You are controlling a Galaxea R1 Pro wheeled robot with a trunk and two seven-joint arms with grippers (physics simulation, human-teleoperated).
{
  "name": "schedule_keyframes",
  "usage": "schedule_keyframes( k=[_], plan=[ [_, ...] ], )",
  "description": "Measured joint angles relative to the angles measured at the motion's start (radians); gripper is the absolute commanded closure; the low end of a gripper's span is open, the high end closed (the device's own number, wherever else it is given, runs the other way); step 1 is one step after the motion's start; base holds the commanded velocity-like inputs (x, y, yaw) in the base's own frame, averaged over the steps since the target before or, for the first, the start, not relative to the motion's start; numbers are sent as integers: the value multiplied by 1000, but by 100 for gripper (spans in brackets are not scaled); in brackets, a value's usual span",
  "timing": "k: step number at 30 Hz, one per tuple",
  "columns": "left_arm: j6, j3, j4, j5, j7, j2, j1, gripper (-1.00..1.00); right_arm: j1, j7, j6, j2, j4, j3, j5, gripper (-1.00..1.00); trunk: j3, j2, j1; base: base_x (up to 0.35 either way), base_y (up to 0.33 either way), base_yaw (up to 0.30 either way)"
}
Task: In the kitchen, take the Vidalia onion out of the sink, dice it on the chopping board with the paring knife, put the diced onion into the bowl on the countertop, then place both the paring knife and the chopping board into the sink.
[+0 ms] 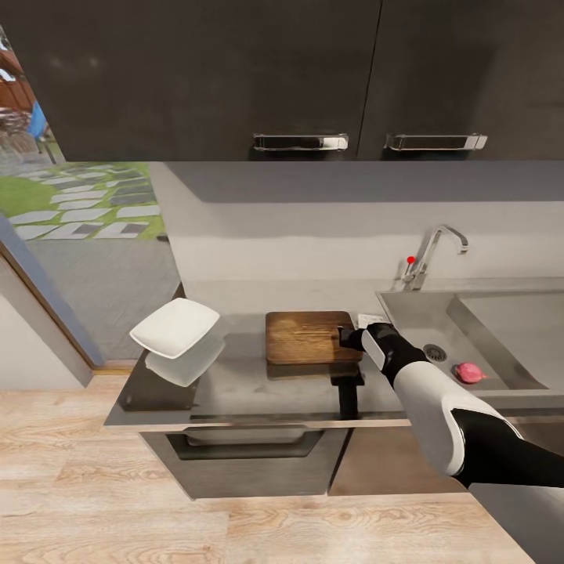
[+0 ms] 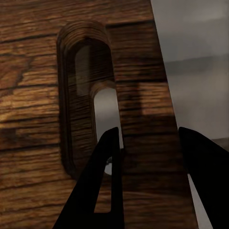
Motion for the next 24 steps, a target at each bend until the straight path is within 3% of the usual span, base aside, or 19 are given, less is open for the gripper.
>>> schedule_keyframes(
  k=[24],
  plan=[
    [0, 0, 0, 0, 0, -2, 0, -100, 0, 2, 1, -2, 6, -1, 0, 100, 0, 0, 0, 0, 0, 0]
  ],
)
